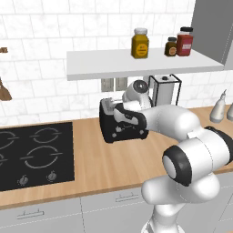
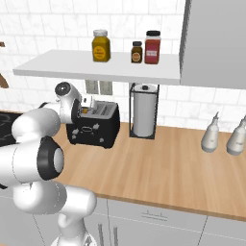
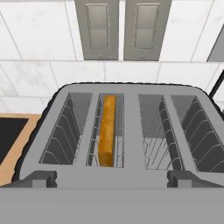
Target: Start the toaster. Once the lever pops up, take the bread to the plate on the dining counter.
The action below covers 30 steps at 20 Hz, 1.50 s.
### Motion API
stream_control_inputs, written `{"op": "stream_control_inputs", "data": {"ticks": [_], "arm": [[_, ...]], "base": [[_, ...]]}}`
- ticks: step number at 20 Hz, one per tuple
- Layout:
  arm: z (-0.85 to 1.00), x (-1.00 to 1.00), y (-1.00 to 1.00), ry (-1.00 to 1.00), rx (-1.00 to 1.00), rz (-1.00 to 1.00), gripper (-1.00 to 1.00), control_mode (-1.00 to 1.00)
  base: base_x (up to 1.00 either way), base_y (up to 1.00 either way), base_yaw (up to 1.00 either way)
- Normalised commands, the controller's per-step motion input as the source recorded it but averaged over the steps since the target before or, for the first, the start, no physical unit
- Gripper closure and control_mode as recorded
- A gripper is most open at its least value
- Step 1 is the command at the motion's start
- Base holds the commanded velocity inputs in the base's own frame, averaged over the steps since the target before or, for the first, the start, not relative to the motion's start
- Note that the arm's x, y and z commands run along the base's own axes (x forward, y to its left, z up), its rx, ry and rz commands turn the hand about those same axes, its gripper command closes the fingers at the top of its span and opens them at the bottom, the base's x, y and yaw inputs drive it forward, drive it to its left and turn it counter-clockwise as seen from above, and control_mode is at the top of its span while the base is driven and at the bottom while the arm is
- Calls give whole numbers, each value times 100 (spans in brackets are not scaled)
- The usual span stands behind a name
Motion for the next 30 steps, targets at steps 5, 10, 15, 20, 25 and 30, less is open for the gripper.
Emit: {"op": "stream_control_inputs", "data": {"ticks": [5, 10, 15, 20, 25, 30], "arm": [[0, 0, 0, 0, 0, 0, -100, -100], [0, 0, 0, 0, 0, 0, -100, -100], [0, 0, 0, 0, 0, 0, -100, -100], [0, 0, 0, 0, 0, 0, -100, -100], [0, 0, 0, 0, 0, 0, -100, -100], [0, 0, 0, 0, 0, 0, -100, -100]], "base": [[0, 0, 0], [0, 0, 0], [0, 0, 0], [0, 0, 0], [0, 0, 0], [0, 0, 0]]}}
